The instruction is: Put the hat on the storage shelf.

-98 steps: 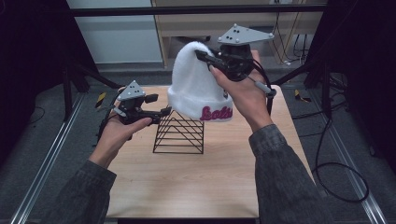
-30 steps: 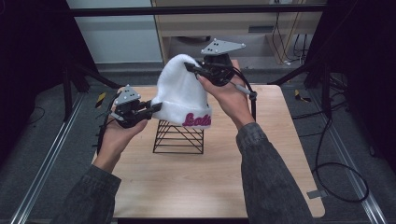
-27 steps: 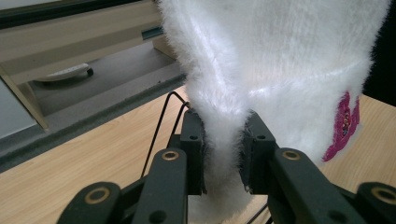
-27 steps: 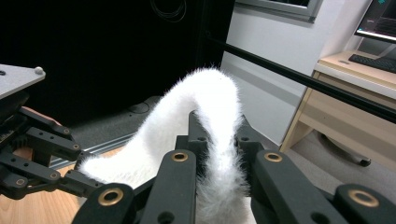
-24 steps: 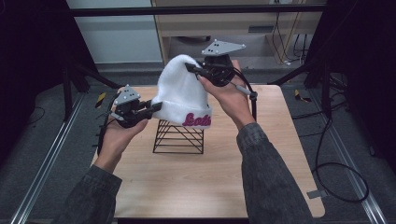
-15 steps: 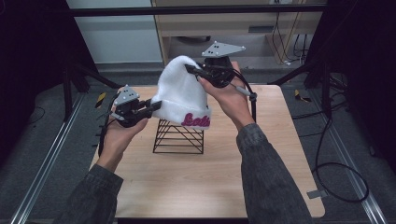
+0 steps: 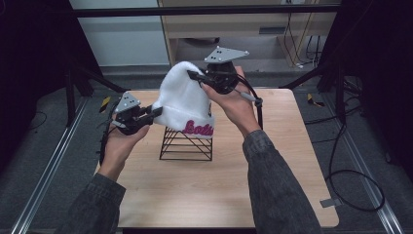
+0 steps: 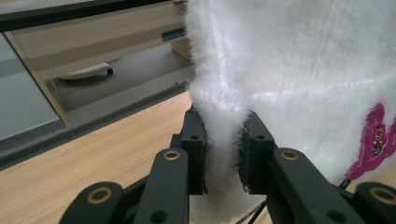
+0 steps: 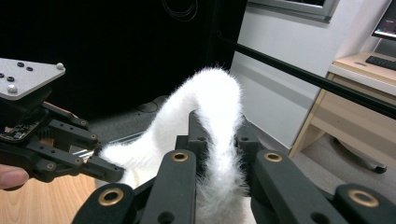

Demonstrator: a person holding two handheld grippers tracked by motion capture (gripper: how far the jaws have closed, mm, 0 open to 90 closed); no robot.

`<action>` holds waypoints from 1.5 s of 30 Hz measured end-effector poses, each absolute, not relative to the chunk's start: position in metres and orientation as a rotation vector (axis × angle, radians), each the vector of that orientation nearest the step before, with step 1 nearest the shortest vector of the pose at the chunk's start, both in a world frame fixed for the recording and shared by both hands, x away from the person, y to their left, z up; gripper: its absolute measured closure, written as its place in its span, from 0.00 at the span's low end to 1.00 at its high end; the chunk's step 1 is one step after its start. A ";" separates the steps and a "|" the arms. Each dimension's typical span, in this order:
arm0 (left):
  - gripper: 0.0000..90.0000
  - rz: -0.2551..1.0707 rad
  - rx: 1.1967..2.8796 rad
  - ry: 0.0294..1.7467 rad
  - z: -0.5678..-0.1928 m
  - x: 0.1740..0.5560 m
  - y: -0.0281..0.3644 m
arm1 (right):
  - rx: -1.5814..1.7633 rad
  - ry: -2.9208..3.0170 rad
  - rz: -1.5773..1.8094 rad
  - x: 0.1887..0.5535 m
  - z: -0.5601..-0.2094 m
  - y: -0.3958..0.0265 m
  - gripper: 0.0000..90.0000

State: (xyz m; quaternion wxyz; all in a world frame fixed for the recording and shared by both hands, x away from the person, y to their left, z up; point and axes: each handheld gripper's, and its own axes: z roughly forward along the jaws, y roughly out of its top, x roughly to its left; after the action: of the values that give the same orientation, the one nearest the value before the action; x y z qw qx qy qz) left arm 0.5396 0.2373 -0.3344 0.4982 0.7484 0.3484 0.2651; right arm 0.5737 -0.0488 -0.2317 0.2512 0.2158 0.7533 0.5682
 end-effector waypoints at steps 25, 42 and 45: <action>0.83 0.636 1.824 0.832 -0.359 0.518 0.251 | 0.536 2.121 1.539 0.561 -0.245 -0.039 0.91; 0.83 0.606 1.854 0.849 -0.383 0.513 0.258 | 0.535 2.216 1.455 0.548 -0.260 -0.035 0.91; 0.83 0.600 1.864 0.850 -0.387 0.512 0.258 | 0.546 2.229 1.444 0.548 -0.265 -0.035 0.91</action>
State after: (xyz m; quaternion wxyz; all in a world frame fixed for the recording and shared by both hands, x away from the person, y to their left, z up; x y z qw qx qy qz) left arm 0.5124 0.2577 -0.3873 0.4823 0.7650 0.3486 0.2463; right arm 0.5479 -0.0346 -0.2654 0.2134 0.1967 0.8032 0.5203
